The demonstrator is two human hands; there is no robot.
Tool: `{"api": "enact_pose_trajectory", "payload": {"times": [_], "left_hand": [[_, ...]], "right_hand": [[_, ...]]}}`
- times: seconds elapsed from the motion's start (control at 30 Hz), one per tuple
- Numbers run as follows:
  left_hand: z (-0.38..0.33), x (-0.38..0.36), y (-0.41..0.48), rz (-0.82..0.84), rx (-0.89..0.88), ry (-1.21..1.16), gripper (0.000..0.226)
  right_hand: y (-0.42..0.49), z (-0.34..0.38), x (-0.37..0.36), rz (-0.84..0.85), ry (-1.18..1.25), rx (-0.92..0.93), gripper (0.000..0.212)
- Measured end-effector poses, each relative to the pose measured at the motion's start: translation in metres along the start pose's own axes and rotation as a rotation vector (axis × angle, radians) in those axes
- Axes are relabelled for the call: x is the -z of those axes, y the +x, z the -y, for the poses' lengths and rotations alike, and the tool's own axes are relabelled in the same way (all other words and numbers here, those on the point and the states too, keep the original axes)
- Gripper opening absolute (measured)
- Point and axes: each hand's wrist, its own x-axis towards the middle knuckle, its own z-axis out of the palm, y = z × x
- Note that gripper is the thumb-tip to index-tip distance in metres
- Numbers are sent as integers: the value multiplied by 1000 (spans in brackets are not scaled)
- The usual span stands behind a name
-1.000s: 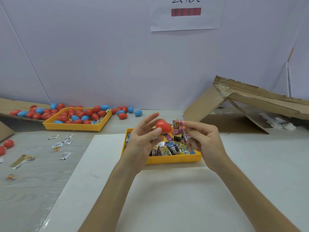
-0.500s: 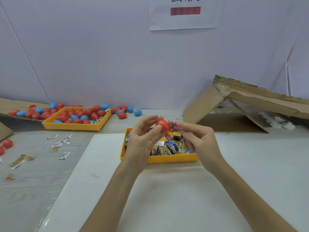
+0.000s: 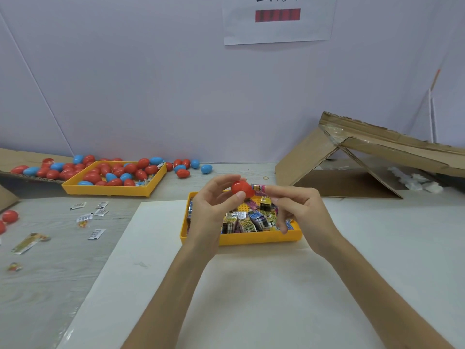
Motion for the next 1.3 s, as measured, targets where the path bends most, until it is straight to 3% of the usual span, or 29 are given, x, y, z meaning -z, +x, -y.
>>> {"api": "enact_pose_trajectory", "payload": {"times": [0.2, 0.47, 0.83, 1.3], "left_hand": [[0, 2, 1, -85, -33, 27, 30], [2, -4, -1, -23, -30, -55, 35], [1, -1, -1, 3, -17, 83, 26], [3, -3, -1, -71, -102, 173, 23]], "right_hand": [[0, 2, -1, 17, 5, -30, 33], [1, 0, -1, 61, 117, -95, 34], [-1, 1, -3, 36, 74, -116, 31], [-3, -6, -11, 28, -83, 15, 33]]}}
